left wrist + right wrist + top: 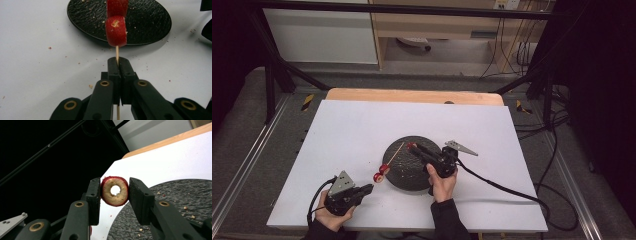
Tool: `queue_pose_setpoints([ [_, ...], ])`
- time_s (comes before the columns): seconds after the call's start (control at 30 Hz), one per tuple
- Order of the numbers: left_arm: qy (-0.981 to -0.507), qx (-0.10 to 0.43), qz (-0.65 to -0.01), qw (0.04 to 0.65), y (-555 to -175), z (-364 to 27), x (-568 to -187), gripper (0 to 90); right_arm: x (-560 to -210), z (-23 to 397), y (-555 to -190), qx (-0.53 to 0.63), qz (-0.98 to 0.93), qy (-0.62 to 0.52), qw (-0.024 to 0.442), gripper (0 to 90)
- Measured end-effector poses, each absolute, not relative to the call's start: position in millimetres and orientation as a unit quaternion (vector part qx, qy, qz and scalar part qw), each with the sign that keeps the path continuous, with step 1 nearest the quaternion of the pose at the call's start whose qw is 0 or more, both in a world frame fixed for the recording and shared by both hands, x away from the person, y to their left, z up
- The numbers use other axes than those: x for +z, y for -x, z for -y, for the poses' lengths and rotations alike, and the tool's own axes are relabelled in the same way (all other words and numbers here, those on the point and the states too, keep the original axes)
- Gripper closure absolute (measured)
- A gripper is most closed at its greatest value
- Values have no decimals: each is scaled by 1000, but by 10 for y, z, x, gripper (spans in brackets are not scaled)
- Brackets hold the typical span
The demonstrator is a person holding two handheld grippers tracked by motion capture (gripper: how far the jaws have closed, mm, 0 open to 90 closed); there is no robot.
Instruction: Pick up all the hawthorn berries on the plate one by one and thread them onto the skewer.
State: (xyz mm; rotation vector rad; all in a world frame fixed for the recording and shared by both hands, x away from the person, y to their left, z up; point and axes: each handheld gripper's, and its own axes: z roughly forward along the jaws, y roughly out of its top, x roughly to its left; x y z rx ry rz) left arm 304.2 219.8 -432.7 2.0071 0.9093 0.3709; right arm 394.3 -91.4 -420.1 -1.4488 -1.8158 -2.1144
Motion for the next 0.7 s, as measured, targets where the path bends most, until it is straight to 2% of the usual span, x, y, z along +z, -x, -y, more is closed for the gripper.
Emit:
queue_pose_setpoints([
  [0.7,-806,141,-361,447,-2944,-2109,-4350,885,-4268,861,-3998,-709,513,484,-14,632],
])
